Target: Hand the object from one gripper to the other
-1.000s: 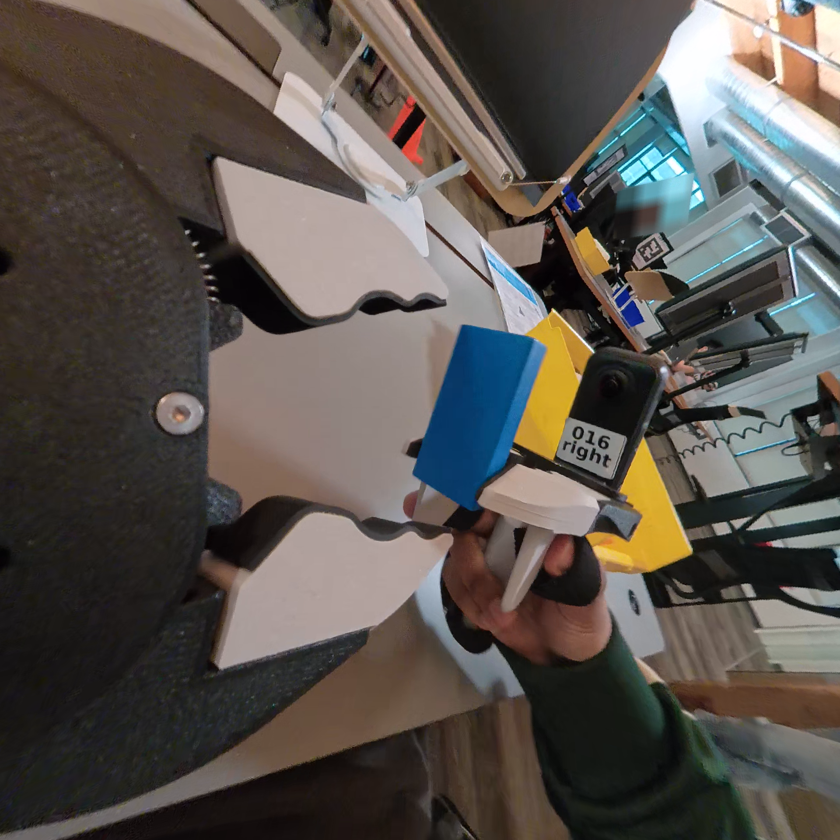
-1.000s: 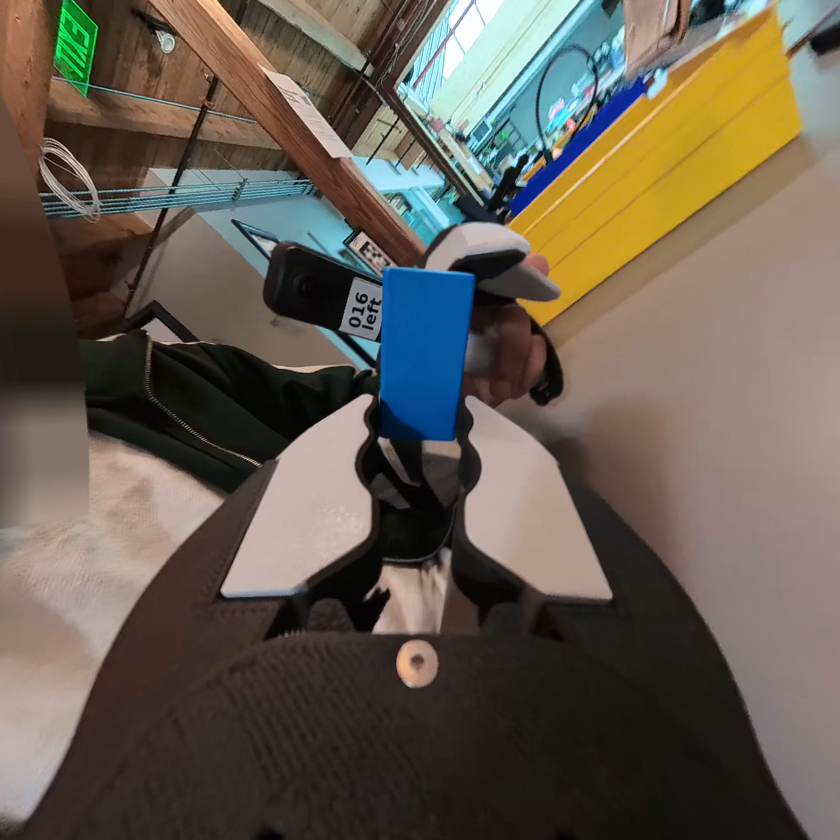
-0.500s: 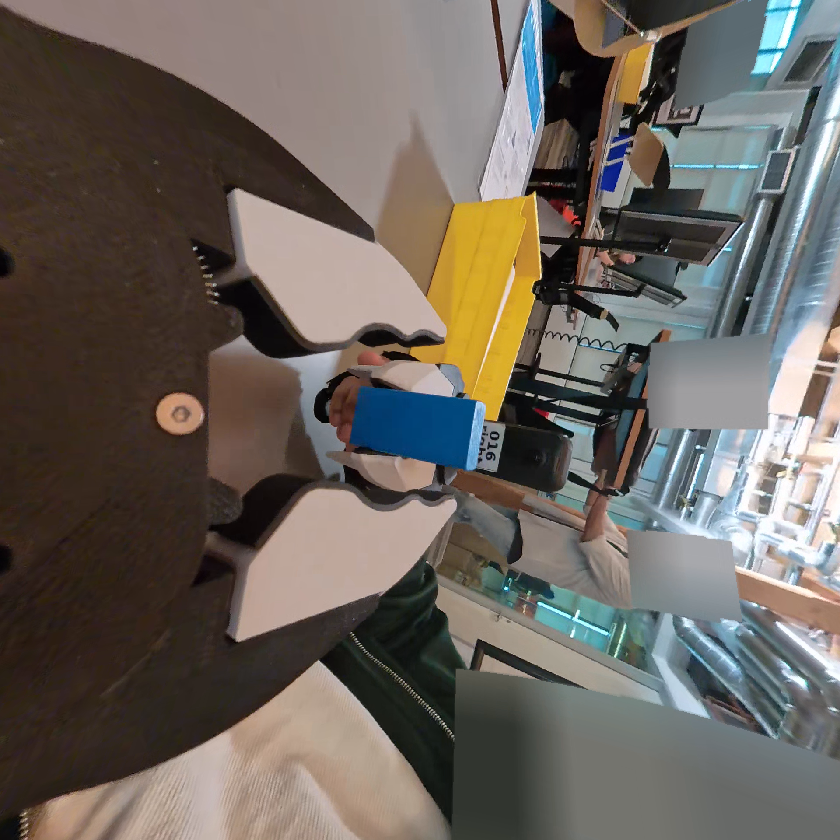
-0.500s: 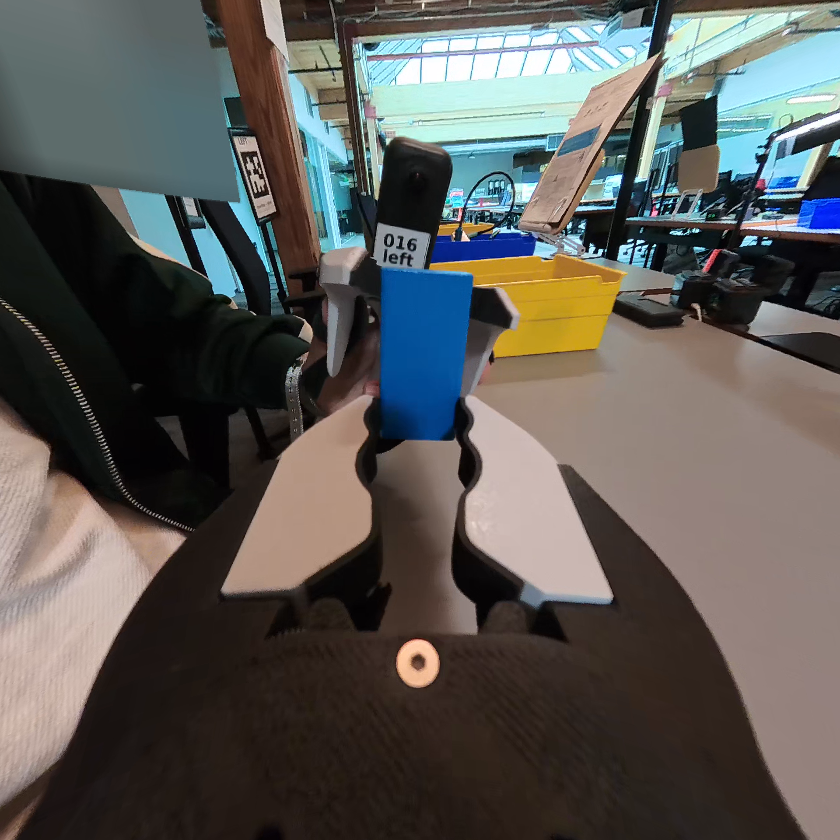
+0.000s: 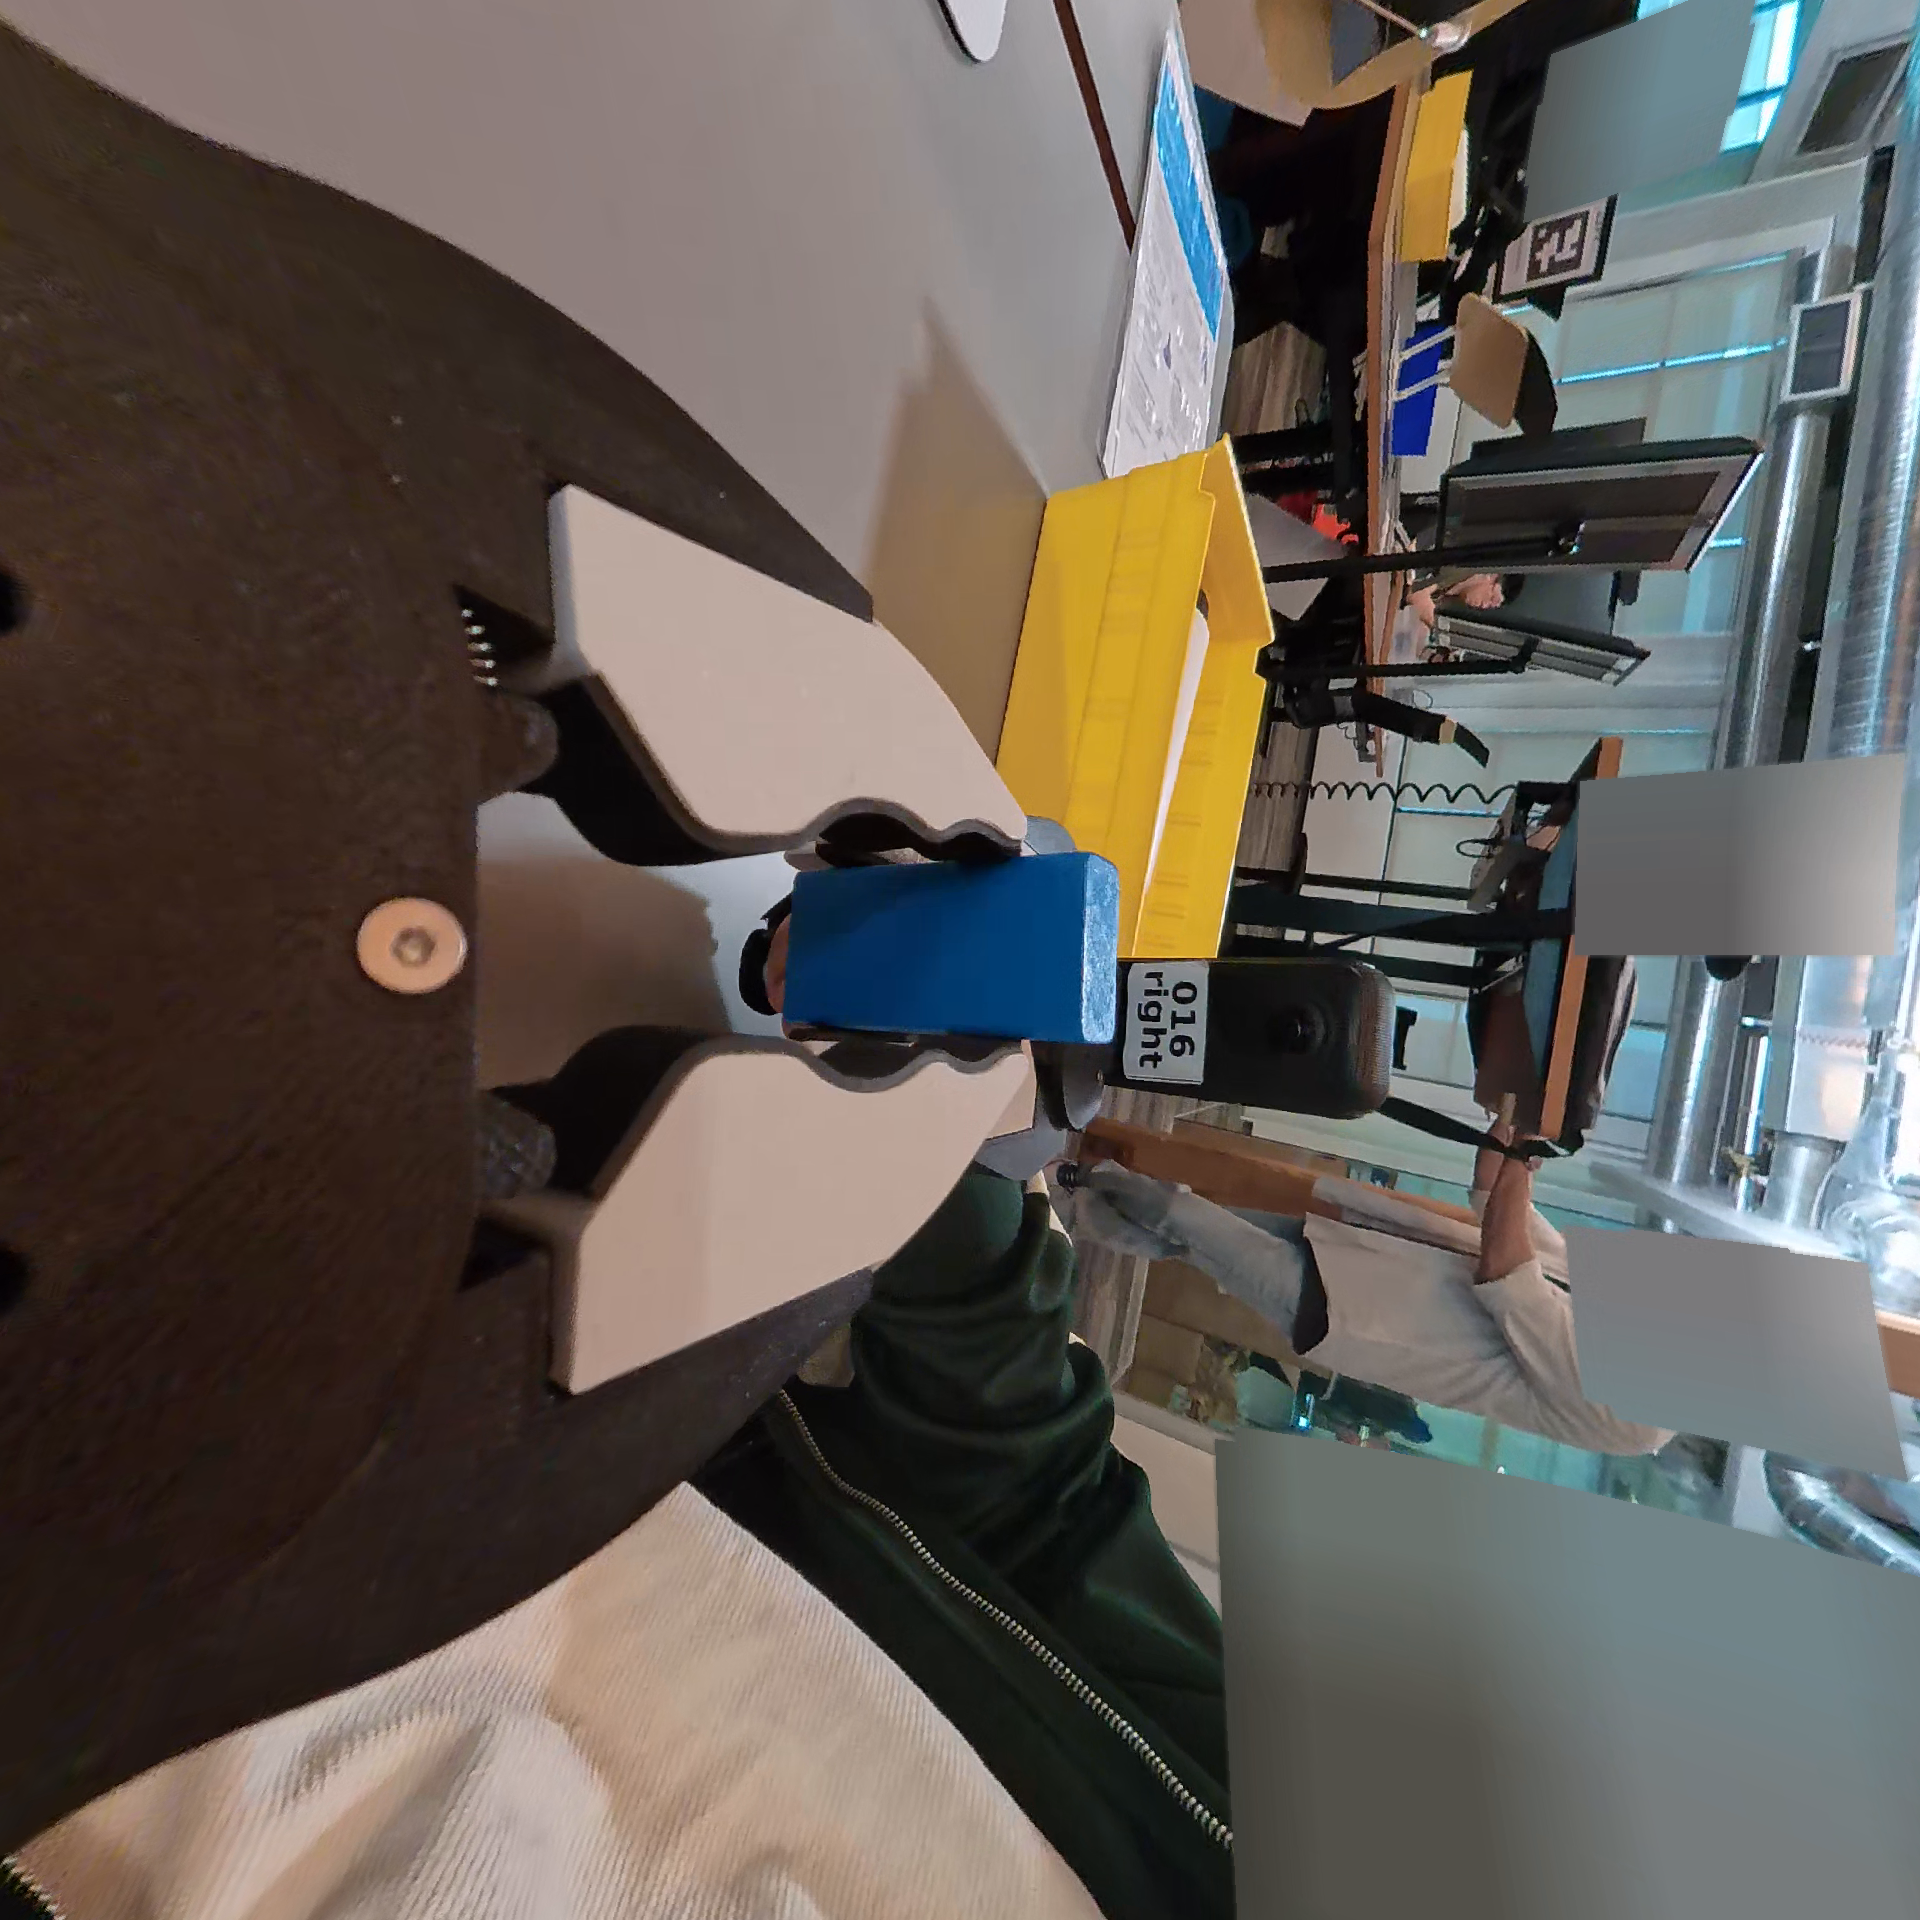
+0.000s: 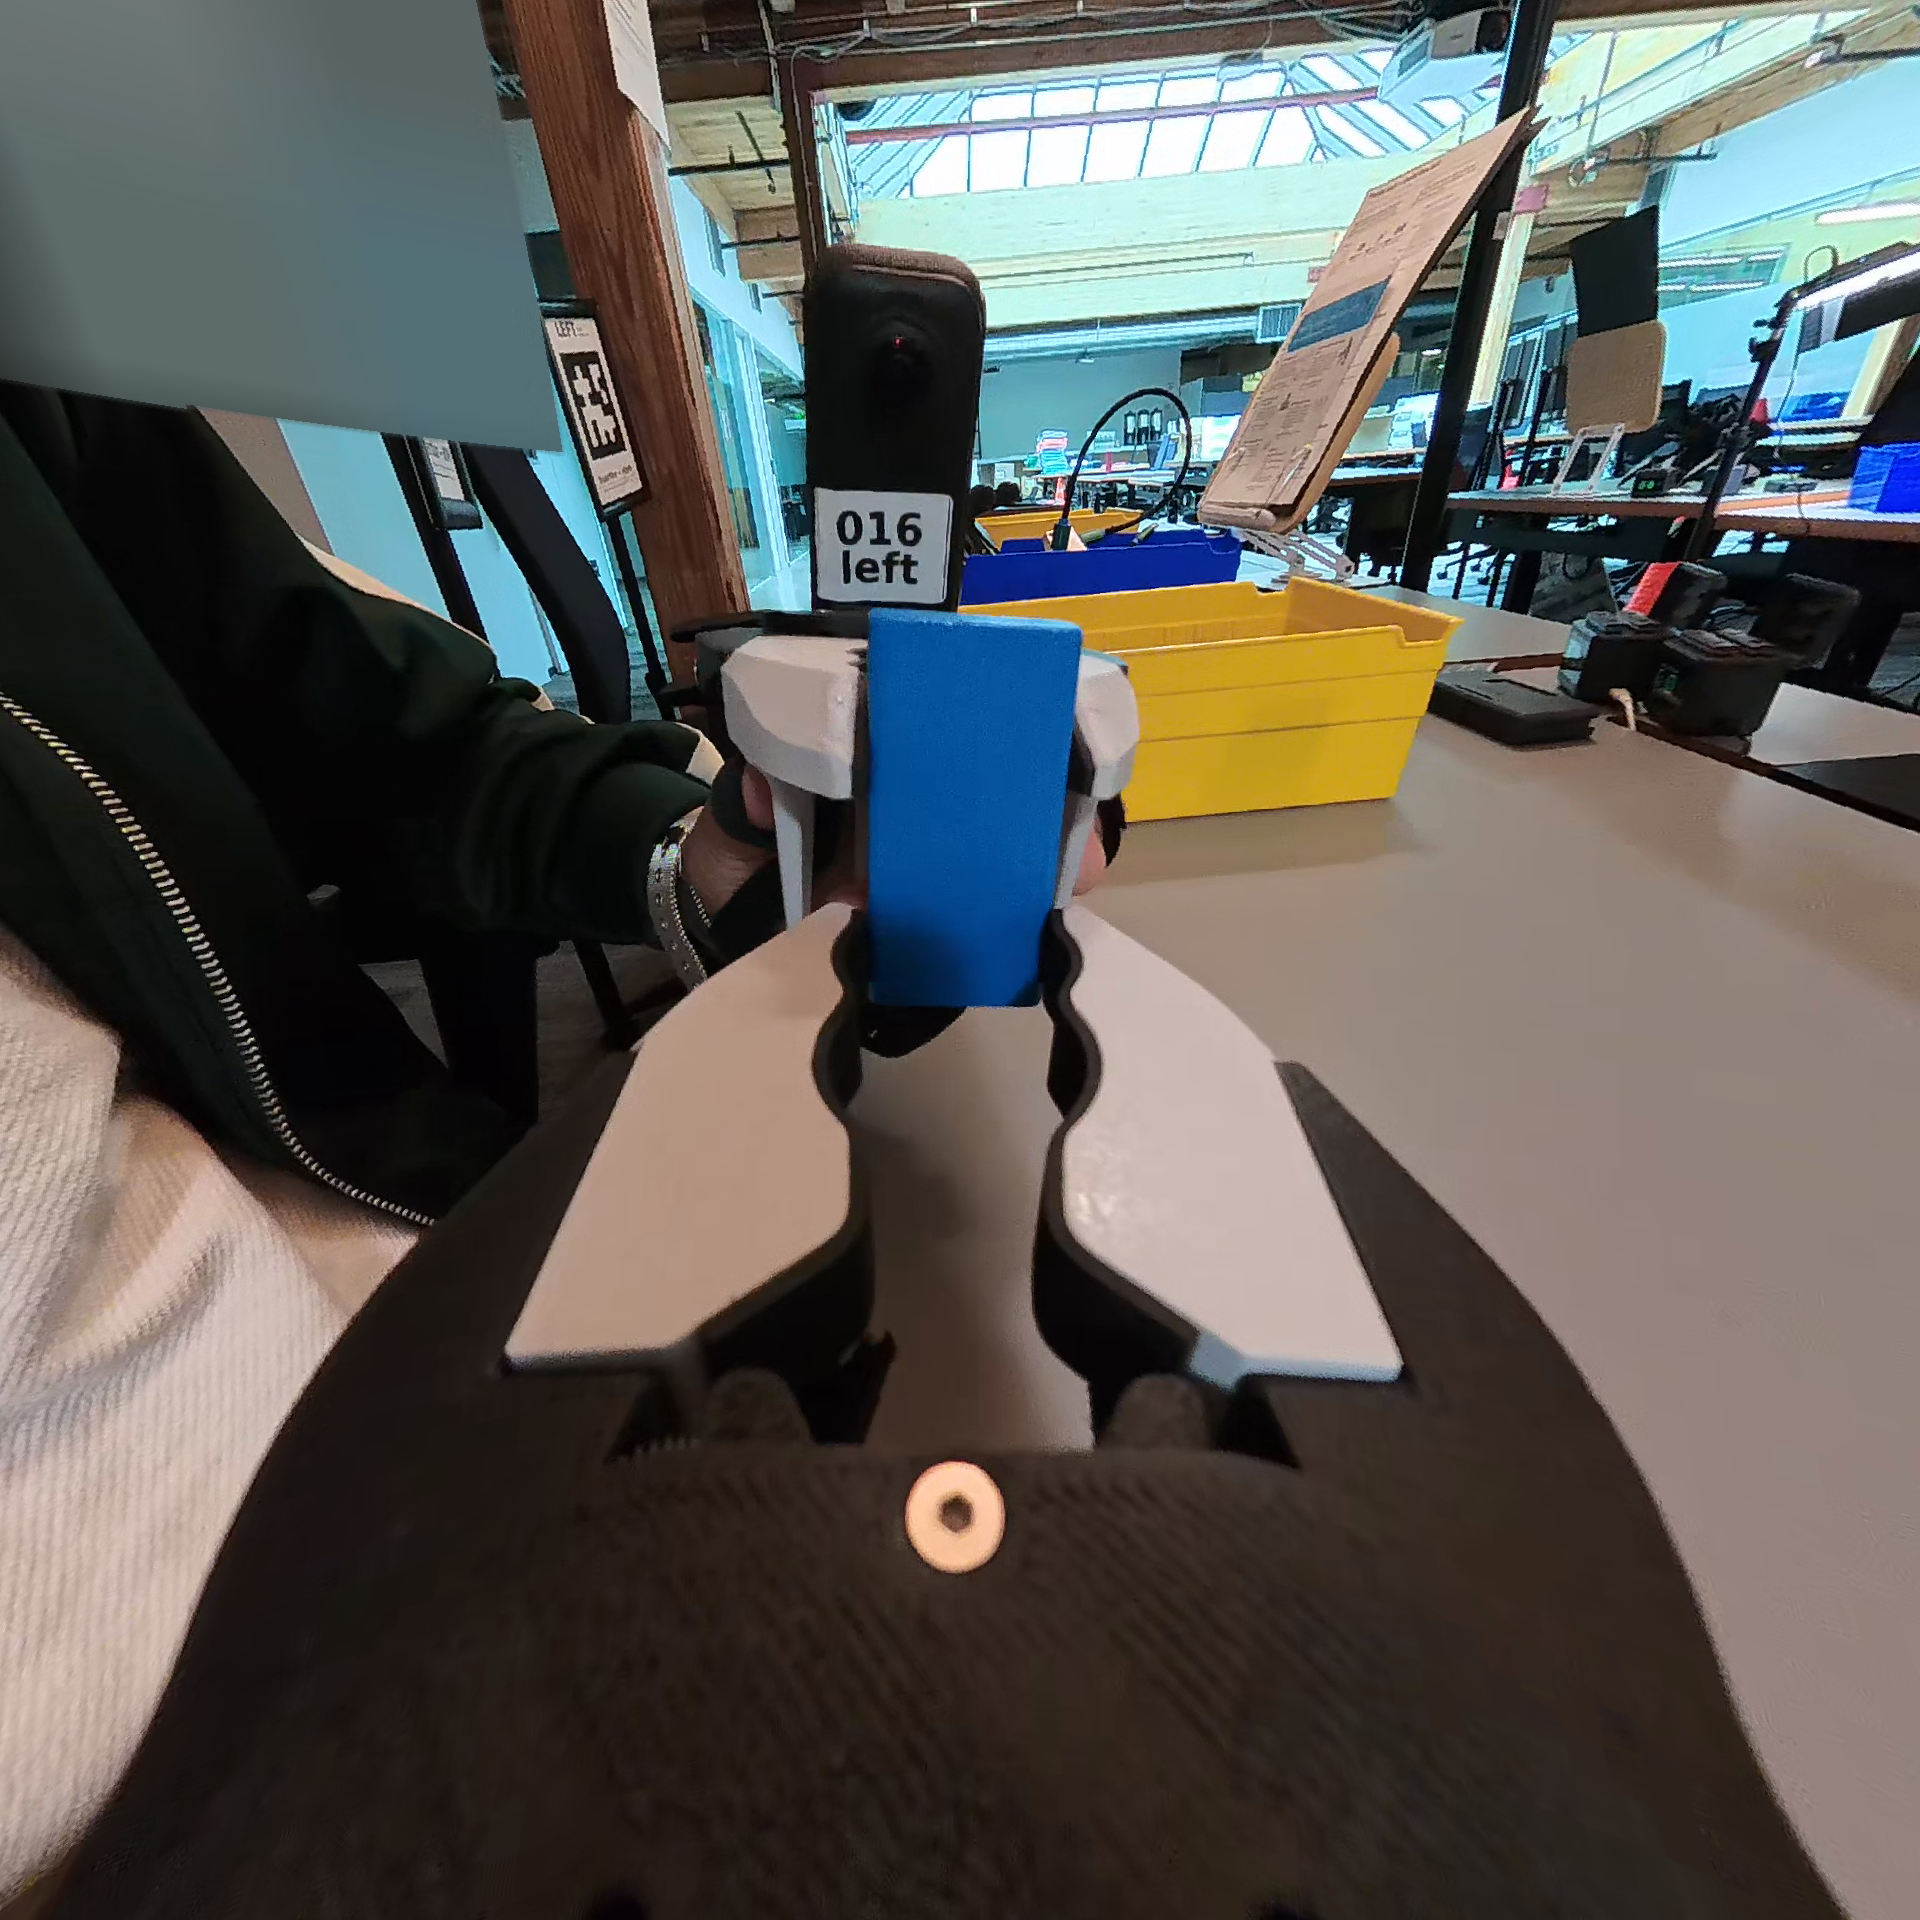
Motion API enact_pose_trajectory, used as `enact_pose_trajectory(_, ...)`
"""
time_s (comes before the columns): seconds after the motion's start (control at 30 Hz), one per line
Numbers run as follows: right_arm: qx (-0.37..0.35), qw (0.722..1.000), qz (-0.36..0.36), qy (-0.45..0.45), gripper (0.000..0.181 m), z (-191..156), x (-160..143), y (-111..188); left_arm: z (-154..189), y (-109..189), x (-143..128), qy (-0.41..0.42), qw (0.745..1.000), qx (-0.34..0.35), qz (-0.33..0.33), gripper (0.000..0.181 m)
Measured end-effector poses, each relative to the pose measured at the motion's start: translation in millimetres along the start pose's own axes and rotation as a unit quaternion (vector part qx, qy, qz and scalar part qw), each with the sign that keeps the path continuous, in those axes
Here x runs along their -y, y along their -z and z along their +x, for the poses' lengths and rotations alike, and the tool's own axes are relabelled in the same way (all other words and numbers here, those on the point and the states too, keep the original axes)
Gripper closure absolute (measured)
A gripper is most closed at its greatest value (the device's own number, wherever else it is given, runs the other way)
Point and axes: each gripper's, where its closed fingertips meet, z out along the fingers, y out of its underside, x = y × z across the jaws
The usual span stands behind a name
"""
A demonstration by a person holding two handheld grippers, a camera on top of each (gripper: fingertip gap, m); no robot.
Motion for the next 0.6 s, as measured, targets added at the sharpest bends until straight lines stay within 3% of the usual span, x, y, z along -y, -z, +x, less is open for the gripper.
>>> enact_pose_trajectory(0.1,0.005,1.0,0.0,-0.012,0.147,-1.2,-1.1,0.8,0.3,-0.3,-0.7,-0.008,1.0,0.003,-0.003,0.149)
enact_pose_trajectory(0.27,0.005,0.998,0.021,-0.054,0.119,7.5,3.0,2.2,-9.2,4.5,0.9,-0.027,0.999,0.035,-0.004,0.149)
enact_pose_trajectory(0.4,-0.025,0.998,0.043,-0.043,0.122,17.7,11.3,10.6,-24.7,11.3,-8.3,-0.037,0.998,0.054,-0.021,0.149)
enact_pose_trajectory(0.6,-0.003,0.997,0.079,-0.007,0.13,12.1,29.5,27.0,-1.4,6.7,-33.0,0.06,0.991,-0.095,-0.067,0.148)
